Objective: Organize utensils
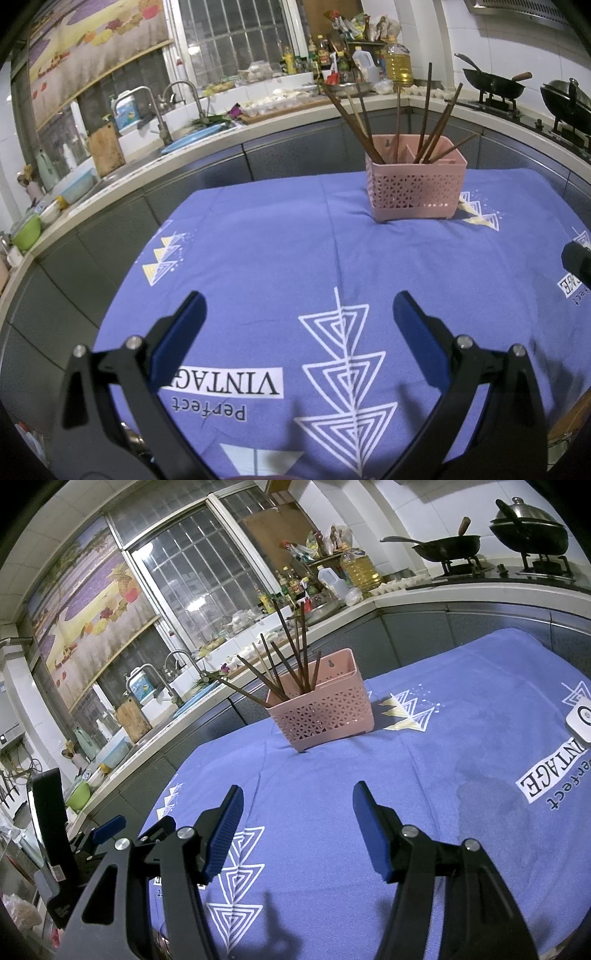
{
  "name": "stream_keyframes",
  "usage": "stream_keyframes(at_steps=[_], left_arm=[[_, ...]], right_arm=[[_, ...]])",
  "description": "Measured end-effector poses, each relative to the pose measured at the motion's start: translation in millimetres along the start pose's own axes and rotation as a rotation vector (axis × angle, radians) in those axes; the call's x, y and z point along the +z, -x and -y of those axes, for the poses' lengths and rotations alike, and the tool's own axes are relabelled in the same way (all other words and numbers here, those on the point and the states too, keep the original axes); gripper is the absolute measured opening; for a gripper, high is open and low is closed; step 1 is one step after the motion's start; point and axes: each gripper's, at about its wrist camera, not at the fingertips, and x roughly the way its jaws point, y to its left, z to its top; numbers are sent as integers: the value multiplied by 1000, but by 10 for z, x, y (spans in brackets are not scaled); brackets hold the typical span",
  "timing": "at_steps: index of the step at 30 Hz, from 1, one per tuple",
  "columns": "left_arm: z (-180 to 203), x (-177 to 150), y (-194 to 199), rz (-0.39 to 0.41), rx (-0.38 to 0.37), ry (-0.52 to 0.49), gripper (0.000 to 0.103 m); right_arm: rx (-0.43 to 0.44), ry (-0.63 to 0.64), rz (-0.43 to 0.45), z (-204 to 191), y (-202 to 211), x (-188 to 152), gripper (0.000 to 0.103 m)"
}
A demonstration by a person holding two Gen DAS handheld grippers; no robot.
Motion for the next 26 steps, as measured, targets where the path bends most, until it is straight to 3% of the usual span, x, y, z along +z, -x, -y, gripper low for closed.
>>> stream_keyframes(at_steps=[17,26], left_arm=[[104,-81,154,23,-22,-4,97],[-11,-4,49,-7,-38,10,97]], right_arm=[[-2,1,0,-7,5,-20,62],[0,0,-1,-2,0,-18,62]])
